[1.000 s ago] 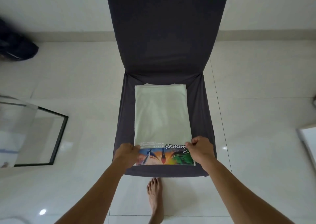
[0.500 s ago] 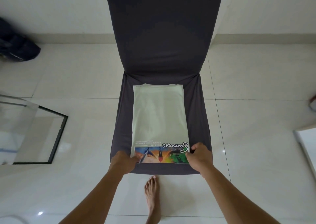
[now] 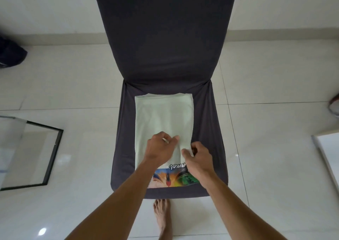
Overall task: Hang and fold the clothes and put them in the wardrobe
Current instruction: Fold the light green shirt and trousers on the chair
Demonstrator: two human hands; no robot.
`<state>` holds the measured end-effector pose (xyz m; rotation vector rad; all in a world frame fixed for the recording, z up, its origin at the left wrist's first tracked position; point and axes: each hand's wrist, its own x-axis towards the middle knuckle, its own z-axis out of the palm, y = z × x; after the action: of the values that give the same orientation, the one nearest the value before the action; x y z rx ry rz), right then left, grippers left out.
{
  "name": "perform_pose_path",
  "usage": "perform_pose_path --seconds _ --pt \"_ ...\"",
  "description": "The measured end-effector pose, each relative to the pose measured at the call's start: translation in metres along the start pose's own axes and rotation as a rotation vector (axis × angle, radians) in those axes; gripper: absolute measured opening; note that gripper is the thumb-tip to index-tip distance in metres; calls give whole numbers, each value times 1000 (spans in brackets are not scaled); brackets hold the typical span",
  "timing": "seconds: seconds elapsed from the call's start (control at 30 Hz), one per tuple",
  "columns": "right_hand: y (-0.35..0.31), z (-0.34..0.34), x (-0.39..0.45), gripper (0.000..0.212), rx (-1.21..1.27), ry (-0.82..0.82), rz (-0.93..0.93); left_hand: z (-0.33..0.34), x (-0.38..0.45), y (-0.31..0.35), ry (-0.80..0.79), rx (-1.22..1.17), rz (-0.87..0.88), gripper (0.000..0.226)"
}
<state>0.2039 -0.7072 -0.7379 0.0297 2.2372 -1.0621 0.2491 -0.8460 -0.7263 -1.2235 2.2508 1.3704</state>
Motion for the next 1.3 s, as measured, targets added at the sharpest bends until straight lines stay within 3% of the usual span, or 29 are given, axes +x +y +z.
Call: perform_pose_path --seconds 0.17,0.27,0.37,0.47,0.53,0.6,0.67,0.73,0.87,0.93,1.0,1.1,1.3 --pt "-26 15 -17 19 -34 -170 -303 -17 8 32 -29 -39 -120 67" --pt "-39 20 -20 28 -5 -267 -359 -37 7 41 -9 70 -174 37" --pt "-52 16 -25 34 84 -380 -262 -50 6 42 72 153 -255 29" --pt "-65 11 -31 27 459 -541 -23 -53 -2 46 142 209 -294 31" --pt "-66 11 -28 21 616 -443 113 -54 -8 51 169 172 -295 31" --pt "-56 14 -17 20 604 -202 228 -60 -11 60 175 117 -267 31" --pt "-45 19 -9 20 536 -75 342 -72 -12 71 178 33 -233 29" --pt "-39 22 -5 26 492 -112 444 -87 -10 84 196 -83 -220 29" --pt "-47 26 -12 77 588 -430 639 -124 -9 106 188 -224 -229 23" --pt "-59 21 -20 90 725 -547 666 -141 -13 112 150 -236 -229 26" --pt "-71 13 -28 81 842 -561 631 -153 -15 112 120 -191 -221 33" --pt "-88 -5 -33 52 922 -534 557 -167 -15 104 105 -197 -244 38" --pt "-128 -54 -20 51 674 -359 451 -191 -27 93 121 -262 -328 58"
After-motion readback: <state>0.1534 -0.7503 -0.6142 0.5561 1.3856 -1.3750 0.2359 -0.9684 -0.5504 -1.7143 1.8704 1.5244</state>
